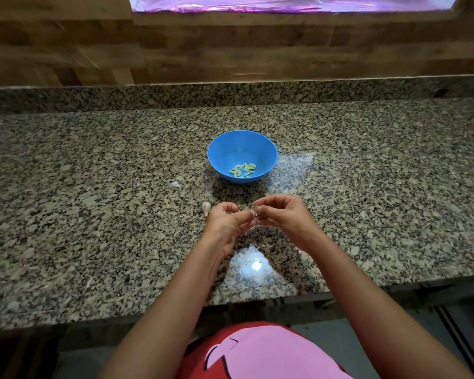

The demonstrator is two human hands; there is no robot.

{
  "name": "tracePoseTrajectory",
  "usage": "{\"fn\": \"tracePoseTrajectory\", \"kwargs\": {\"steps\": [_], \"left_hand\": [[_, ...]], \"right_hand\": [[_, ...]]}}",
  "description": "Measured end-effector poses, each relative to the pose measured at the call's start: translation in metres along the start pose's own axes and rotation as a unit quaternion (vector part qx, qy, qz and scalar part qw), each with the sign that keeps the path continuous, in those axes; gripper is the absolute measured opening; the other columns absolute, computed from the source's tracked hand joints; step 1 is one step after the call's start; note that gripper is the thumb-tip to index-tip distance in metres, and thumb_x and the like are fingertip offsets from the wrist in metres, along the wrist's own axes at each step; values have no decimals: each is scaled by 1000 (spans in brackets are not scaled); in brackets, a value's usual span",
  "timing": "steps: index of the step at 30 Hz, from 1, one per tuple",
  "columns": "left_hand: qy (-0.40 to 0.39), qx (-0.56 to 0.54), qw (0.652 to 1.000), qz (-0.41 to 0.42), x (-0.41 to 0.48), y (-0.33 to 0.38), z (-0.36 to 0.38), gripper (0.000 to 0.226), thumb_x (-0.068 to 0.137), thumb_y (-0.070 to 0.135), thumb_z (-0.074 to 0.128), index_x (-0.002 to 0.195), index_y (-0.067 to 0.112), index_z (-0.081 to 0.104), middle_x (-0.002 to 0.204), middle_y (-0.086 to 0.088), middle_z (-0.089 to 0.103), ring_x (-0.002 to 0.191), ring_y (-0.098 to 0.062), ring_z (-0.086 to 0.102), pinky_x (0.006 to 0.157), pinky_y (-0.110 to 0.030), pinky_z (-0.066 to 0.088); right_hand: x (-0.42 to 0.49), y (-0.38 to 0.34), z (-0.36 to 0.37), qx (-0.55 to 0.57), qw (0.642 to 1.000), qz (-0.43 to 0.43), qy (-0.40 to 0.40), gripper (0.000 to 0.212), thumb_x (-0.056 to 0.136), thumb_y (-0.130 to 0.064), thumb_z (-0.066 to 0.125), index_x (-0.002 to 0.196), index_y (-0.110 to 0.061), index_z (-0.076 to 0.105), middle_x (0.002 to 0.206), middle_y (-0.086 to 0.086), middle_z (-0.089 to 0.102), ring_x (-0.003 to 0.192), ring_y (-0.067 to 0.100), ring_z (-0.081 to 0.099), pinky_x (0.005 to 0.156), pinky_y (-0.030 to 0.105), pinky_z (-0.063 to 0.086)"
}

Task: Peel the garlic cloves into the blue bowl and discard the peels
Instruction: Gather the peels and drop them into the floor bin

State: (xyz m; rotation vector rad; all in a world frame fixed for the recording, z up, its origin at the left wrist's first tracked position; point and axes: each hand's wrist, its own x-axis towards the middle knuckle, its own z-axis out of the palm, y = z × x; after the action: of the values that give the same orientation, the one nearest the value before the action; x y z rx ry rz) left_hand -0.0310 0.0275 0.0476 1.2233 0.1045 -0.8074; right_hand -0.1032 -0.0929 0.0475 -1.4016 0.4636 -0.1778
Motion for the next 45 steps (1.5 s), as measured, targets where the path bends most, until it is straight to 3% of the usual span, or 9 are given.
{"fn": "tracePoseTrajectory", "kwargs": {"steps": [10,16,22,25,30,40,45], "left_hand": [[4,95,994,47,6,-3,3,38,80,-11,63,72,15,36,66,-7,53,54,-15,58,53,-20,53],[47,285,938,193,7,-14,4,35,81,12,68,68,20,38,67,0,50,65,-16,47,63,-33,44],[30,224,965,135,10,-10,6,34,82,3,65,70,18,37,64,1,46,64,-16,46,65,-33,42],[19,182,976,118,10,-6,3,22,86,-2,59,74,13,48,71,-3,53,64,-16,53,68,-29,49],[16,308,940,143,9,-6,-2,10,88,17,61,82,16,70,76,-2,67,70,-12,60,76,-35,55],[-5,361,916,173,5,7,0,7,80,19,74,82,12,71,73,-3,71,65,-14,64,70,-33,56],[8,405,892,199,5,8,3,13,81,20,73,85,9,71,68,3,67,58,-9,62,59,-22,53]], "right_hand": [[4,0,-2,-14,1000,15,7,7,83,7,62,87,3,66,76,11,68,66,17,65,64,22,56],[7,4,5,20,999,17,35,5,80,4,66,84,2,65,77,11,69,71,20,66,69,26,57],[5,2,4,-32,997,-15,61,5,81,3,67,85,1,65,75,12,66,64,15,63,63,21,56],[4,2,2,23,999,-10,47,6,83,7,62,86,1,64,72,9,67,62,13,65,62,21,56],[4,6,-1,130,990,27,42,9,84,9,58,85,2,64,65,8,67,59,13,65,60,20,57],[3,-1,-1,-11,999,4,42,4,83,3,63,86,1,65,72,9,66,59,13,62,60,20,55],[3,-3,0,-32,999,-3,43,5,84,3,62,84,1,66,71,8,65,57,12,60,60,19,55]]}}
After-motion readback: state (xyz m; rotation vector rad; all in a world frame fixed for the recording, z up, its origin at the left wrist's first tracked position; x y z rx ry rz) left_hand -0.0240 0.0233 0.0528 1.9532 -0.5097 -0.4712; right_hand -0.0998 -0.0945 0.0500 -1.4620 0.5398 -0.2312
